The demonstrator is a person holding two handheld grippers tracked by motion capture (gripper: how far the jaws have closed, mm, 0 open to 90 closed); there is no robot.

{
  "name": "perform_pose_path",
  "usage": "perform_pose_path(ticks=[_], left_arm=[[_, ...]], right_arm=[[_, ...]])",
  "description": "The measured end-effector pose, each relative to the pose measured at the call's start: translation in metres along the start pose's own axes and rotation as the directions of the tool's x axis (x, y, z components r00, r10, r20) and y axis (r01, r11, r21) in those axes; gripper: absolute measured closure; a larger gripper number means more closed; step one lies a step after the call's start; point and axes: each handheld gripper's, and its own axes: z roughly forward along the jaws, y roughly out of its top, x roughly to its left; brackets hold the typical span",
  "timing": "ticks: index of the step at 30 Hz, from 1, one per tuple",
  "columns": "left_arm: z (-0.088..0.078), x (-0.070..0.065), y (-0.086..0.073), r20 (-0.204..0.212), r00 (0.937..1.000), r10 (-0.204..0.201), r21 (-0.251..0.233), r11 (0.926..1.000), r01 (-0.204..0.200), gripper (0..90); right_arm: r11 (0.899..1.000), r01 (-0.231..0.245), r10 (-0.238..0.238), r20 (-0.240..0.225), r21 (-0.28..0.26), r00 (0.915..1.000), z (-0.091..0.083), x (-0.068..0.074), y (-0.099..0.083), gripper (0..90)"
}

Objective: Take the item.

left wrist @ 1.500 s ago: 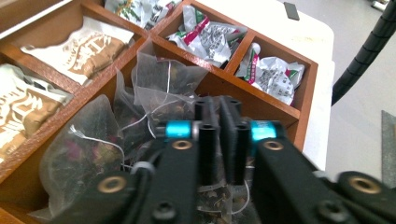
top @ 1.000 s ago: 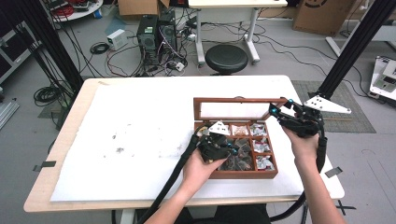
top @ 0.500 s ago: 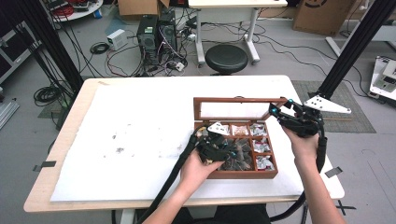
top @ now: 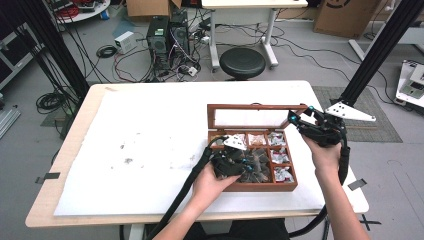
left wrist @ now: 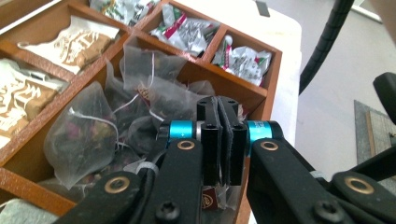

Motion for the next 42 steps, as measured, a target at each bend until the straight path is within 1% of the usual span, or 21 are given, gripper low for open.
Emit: perform_pose_path(ticks=[3, 8, 12, 15, 19, 21, 24, 26, 28, 29, 31, 32, 34, 36, 37, 38, 39, 42], left_arm=[[-0.002, 0.002, 0.0, 0.008, 1.0, -0.002, -0.004, 1.0, 0.002, 89.3], [-0.013, 0.001, 0.002, 0.022, 0.9997, 0.007, -0.054, 0.9985, -0.006, 89.5], [-0.026, 0.001, 0.004, 0.015, 0.9998, 0.01, -0.083, 0.9965, -0.009, 89.5], [-0.04, 0.002, 0.006, 0.009, 0.9999, 0.013, -0.112, 0.9936, -0.012, 89.6], [-0.061, 0.005, 0.006, -0.001, 1.0, 0.006, -0.145, 0.9894, -0.006, 89.6], [-0.072, 0.006, 0.006, -0.019, 0.9998, 0.005, -0.154, 0.988, -0.007, 89.5], [-0.089, 0.009, 0.006, -0.038, 0.9993, 0.002, -0.179, 0.9837, -0.009, 89.5], [-0.098, 0.011, 0.005, -0.057, 0.9984, -0.001, -0.185, 0.9827, -0.009, 89.5], [-0.11, 0.015, 0.003, -0.075, 0.9971, -0.013, -0.191, 0.9815, -0.002, 89.5], [-0.116, 0.017, 0.002, -0.079, 0.9966, -0.022, -0.202, 0.9794, 0.006, 89.5], [-0.126, 0.021, 0.0, -0.09, 0.9955, -0.028, -0.217, 0.9761, 0.008, 89.6], [-0.132, 0.024, 0.0, -0.102, 0.9943, -0.032, -0.223, 0.9747, 0.008, 89.6], [-0.143, 0.03, -0.002, -0.118, 0.9918, -0.05, -0.237, 0.9712, 0.021, 89.6], [-0.153, 0.035, -0.003, -0.136, 0.9885, -0.066, -0.257, 0.966, 0.029, 89.5], [-0.157, 0.037, -0.004, -0.144, 0.9871, -0.069, -0.26, 0.9651, 0.029, 89.6], [-0.164, 0.039, -0.004, -0.157, 0.9846, -0.077, -0.273, 0.9614, 0.032, 89.6], [-0.169, 0.042, -0.004, -0.169, 0.9823, -0.08, -0.278, 0.96, 0.03, 89.6], [-0.183, 0.048, -0.005, -0.225, 0.9701, -0.09, -0.28, 0.9598, 0.024, 89.6]], right_arm=[[1.0, 0.001, -0.001, -0.001, 0.0, 1.0, 0.0, 0.0, 0.0, 46.0], [1.0, -0.001, 0.001, 0.0, 0.001, 1.0, 0.0, 0.0, 0.0, 46.1], [1.0, 0.0, 0.0, 0.0, 0.001, 1.0, 0.0, 0.0, 0.0, 46.1], [1.0, 0.001, -0.001, 0.0, 0.0, 1.0, 0.0, 0.0, 0.0, 46.1], [1.0, 0.001, -0.001, 0.002, -0.001, 1.0, 0.0, 0.0, 0.0, 46.1], [1.0, -0.003, 0.003, 0.001, -0.001, 1.0, 0.0, 0.0, 0.0, 46.1], [1.0, -0.003, 0.003, 0.003, -0.001, 1.0, 0.001, 0.0, 0.001, 46.1], [1.0, -0.004, 0.004, 0.003, -0.001, 1.0, 0.001, 0.0, 0.001, 46.1], [1.0, -0.001, 0.001, 0.006, -0.002, 1.0, 0.001, 0.0, 0.001, 46.1], [1.0, -0.003, 0.003, 0.008, -0.002, 1.0, 0.002, 0.0, 0.001, 46.2], [1.0, -0.004, 0.004, 0.009, -0.001, 1.0, 0.002, 0.0, 0.001, 46.2], [1.0, -0.004, 0.004, 0.01, -0.002, 0.9999, 0.002, 0.0, 0.001, 46.2], [1.0, -0.005, 0.005, 0.011, -0.002, 0.9999, 0.002, 0.0, 0.001, 46.1], [1.0, -0.003, 0.003, 0.011, -0.003, 0.9999, 0.002, 0.0, 0.001, 46.2], [1.0, -0.004, 0.004, 0.01, -0.003, 0.9999, 0.002, 0.0, 0.001, 46.1], [1.0, -0.004, 0.004, 0.009, -0.002, 1.0, 0.002, 0.0, 0.001, 46.2], [1.0, -0.004, 0.004, 0.009, -0.002, 0.9999, 0.002, 0.0, 0.001, 46.2], [1.0, -0.004, 0.004, 0.009, -0.003, 0.9999, 0.002, 0.0, 0.001, 46.1]])
